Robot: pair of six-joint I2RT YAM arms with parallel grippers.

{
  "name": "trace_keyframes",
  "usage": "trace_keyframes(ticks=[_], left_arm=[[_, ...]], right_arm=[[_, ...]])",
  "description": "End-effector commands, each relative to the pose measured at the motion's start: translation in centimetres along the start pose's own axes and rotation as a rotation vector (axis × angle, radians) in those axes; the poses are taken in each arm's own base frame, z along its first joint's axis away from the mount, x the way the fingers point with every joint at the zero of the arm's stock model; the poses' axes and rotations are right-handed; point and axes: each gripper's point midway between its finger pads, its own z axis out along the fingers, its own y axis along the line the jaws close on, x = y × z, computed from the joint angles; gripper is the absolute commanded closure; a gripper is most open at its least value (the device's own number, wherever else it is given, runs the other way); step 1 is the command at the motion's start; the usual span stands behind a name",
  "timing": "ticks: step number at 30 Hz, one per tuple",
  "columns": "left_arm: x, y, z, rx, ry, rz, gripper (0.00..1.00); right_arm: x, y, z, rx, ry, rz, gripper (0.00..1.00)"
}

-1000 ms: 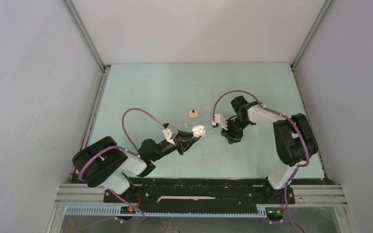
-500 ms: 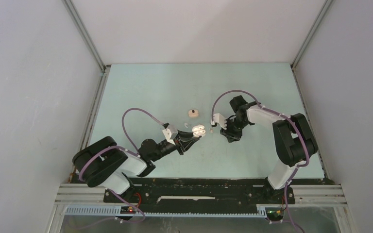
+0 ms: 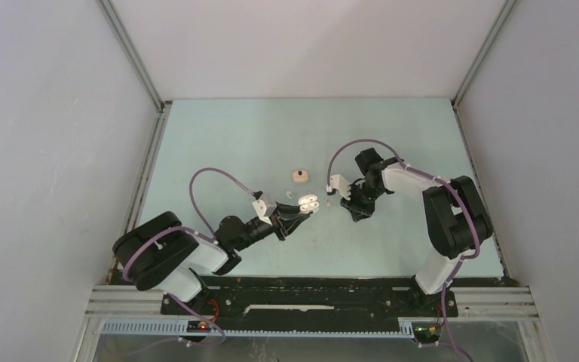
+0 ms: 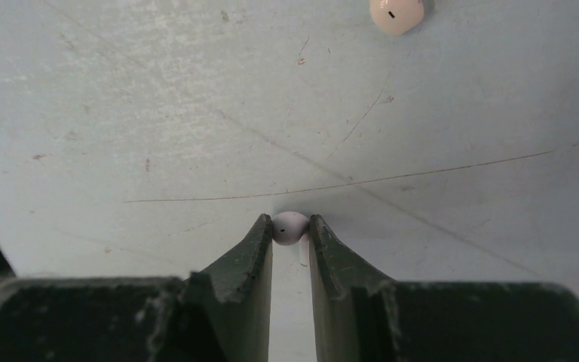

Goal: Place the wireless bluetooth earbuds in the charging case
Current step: Pick up the earbud from the center of the board, then place the earbud in the charging case.

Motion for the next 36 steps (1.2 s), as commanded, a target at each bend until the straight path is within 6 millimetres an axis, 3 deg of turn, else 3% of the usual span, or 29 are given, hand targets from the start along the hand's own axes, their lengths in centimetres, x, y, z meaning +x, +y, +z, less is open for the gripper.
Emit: trace_keyframes(ticks=[1, 8, 15, 19, 22, 31, 36], left_arm=[[-2.5, -0.5, 0.9, 0.035, -0.093, 0.020, 1.00], [-1.9, -0.2, 1.8, 0.030, -0.080, -0.020, 1.00], [-3.2, 0.6, 3.9, -0.035, -0.135, -0.068, 1.00], [-4.2, 1.2, 4.7, -0.089, -0.178, -0.080, 1.00], [-4.7, 1.4, 5.0, -0.120, -0.199, -0.076, 1.00], [-5.7, 1.3, 5.6, -0.179, -0.224, -0.037, 1.00], [-6.4, 0.9, 5.7, -0.217, -0.237, -0.004, 1.00]], right_arm=[[-3.0, -0.3, -3.2, 0.006, -0.154, 0.084, 0.88], [-9.3, 1.4, -11.2, 0.009, -0.522, 0.140, 0.87], [-14.0, 3.8, -16.5, -0.030, -0.754, 0.172, 0.87], [-16.0, 4.0, -19.2, 0.018, -0.869, 0.159, 0.86], [-17.1, 4.0, -20.6, 0.024, -0.928, 0.177, 0.86], [-18.9, 4.5, -22.1, -0.033, -1.031, 0.241, 0.86], [-19.2, 2.9, -22.4, 0.042, -1.065, 0.322, 0.85]])
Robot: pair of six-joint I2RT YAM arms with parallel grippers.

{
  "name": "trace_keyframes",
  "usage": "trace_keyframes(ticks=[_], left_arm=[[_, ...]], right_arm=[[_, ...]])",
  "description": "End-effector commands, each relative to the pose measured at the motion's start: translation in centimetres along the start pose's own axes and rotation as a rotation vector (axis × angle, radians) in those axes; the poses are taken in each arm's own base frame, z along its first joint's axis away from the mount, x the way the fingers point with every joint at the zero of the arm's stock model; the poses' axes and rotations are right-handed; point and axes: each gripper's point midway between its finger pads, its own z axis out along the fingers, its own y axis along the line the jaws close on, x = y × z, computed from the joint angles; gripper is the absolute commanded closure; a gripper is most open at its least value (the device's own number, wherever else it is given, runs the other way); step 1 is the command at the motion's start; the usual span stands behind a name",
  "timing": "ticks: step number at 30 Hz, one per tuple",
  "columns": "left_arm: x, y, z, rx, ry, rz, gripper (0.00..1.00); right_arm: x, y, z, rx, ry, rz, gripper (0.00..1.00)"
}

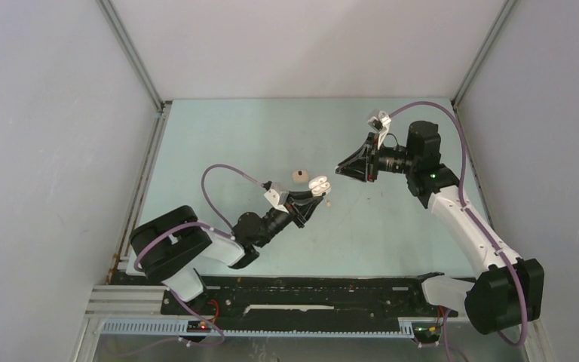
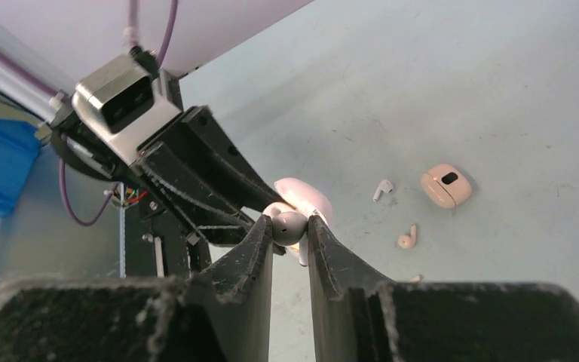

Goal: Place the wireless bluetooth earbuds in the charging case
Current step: Place the earbud in the charging case.

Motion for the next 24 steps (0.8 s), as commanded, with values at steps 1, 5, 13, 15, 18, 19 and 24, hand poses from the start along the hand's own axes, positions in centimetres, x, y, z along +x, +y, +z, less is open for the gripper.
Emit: trace_keyframes(ticks=[1, 5, 13, 15, 18, 19, 24], left_arm=[[-3.9, -0.4, 1.2, -0.046, -0.122, 0.060, 1.00], [-4.6, -0.6, 1.4, -0.069, -0.144, 0.061, 1.00], [-5.9, -1.1, 2.4, -0.075, -0.176, -0.039, 1.00], [-6.0, -1.4, 2.6, -0.066, -0.179, -0.065, 1.00], [-6.4, -1.7, 2.7, -0.055, -0.194, -0.102, 1.00], [-6.5, -1.9, 2.7, -0.050, -0.199, -0.114, 1.00], [-6.9, -2.2, 2.7, -0.032, -0.216, -0.159, 1.00]], right_arm=[[-2.5, -0.4, 0.3, 0.061, -0.089, 0.008, 0.84], [-2.8, -0.8, 1.1, 0.079, -0.104, -0.002, 0.84], [-3.4, -0.3, 2.2, 0.058, -0.125, -0.065, 0.84], [-3.4, -0.2, 2.5, 0.055, -0.124, -0.092, 0.84], [-3.2, -0.2, 2.8, 0.055, -0.115, -0.108, 0.84], [-3.1, -0.1, 2.9, 0.055, -0.113, -0.110, 0.84], [-2.9, 0.0, 3.2, 0.044, -0.108, -0.112, 0.84]])
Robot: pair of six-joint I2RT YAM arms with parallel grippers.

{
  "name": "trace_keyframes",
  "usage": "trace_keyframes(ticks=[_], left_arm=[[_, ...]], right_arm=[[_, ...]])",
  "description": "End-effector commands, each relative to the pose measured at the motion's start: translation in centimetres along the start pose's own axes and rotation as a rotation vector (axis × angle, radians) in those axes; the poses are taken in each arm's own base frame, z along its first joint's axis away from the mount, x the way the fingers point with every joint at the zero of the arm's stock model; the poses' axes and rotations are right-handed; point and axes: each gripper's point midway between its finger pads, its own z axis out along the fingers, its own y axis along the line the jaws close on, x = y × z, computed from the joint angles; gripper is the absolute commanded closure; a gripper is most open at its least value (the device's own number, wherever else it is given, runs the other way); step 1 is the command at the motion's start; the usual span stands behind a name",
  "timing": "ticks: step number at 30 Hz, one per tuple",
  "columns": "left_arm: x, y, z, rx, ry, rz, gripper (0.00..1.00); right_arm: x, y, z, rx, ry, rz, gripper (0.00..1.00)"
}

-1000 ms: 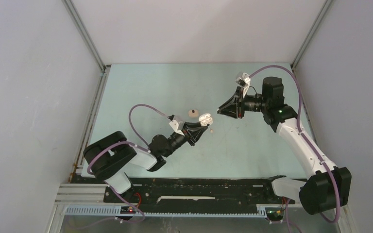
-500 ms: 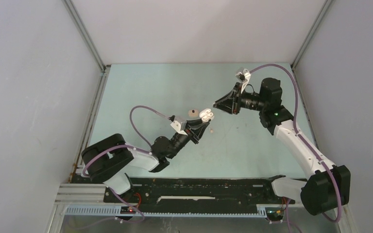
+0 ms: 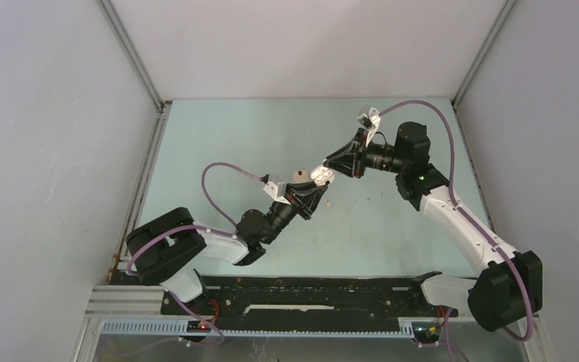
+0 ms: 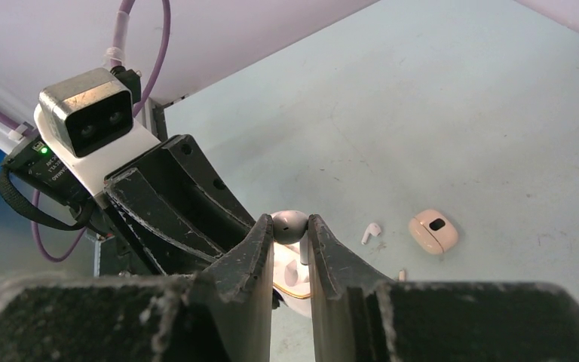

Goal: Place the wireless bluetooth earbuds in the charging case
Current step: Place the earbud in the charging case.

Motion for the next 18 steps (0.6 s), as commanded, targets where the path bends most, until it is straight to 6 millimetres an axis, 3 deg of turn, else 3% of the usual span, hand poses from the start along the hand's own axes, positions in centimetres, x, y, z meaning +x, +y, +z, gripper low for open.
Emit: trace_keyframes(ticks=[1, 18], left_arm=[[-3.34, -1.72, 0.82, 0.041, -0.111, -0.083, 1.00], [-3.85, -1.83, 0.71, 0.045, -0.141, -0.125, 1.00]], right_arm=[[-0.73, -0.07, 0.48, -0.004, -0.031, -0.058, 0.84], [-0.15, 0.15, 0.57, -0.023, -0.031, -0.056, 0.85]])
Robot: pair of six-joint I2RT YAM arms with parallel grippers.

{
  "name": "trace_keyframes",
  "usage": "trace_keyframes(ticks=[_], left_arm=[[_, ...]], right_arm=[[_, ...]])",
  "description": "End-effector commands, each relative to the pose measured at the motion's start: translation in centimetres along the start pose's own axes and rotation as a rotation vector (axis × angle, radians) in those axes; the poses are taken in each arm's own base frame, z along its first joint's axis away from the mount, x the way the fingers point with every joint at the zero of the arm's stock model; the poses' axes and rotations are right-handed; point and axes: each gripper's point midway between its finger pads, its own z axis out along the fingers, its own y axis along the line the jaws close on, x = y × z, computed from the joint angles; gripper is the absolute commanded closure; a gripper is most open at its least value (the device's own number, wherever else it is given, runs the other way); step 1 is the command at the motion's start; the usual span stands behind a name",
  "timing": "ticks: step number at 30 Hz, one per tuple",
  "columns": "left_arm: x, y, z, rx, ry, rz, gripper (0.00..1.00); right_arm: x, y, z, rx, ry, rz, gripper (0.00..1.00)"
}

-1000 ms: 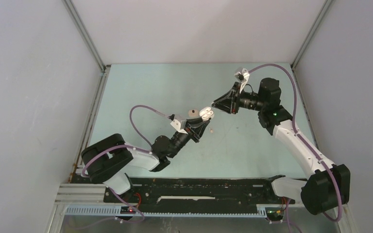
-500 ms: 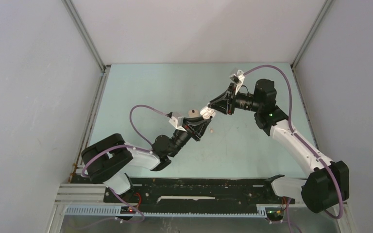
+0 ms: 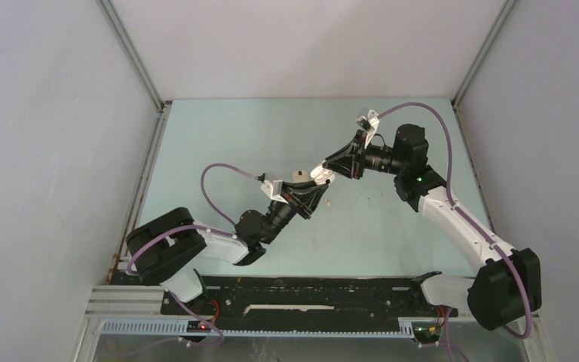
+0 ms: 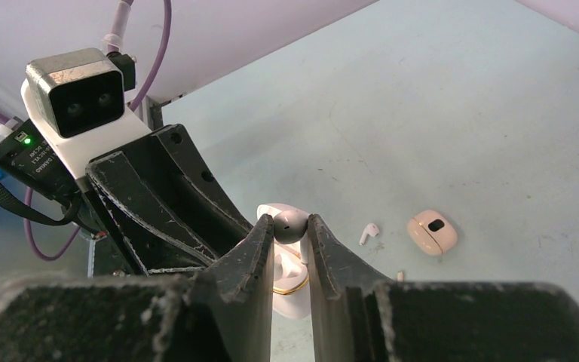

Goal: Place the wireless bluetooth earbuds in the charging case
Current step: Place the earbud in the charging case.

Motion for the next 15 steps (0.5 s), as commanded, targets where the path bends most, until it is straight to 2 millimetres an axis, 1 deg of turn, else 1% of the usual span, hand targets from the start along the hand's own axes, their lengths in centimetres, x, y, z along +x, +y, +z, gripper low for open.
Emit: trace_keyframes(ticks=[1, 7, 15], left_arm=[[-2.71, -1.31, 0.72, 0.033, -0.103, -0.033, 1.00], [-2.33, -1.01, 0.65, 0.021, -0.096, -0.039, 1.00], [-2.35, -0.53, 0.55, -0.001, -0.100, -0.040, 1.00]], right_arm=[[-0.87, 0.40, 0.17, -0.020, -0.028, -0.045, 0.84], [-0.94, 0.85, 0.16, -0.043, -0.029, -0.038, 0.84], [-0.69, 0.99, -0.01, -0.047, -0.020, -0.041, 0.84]])
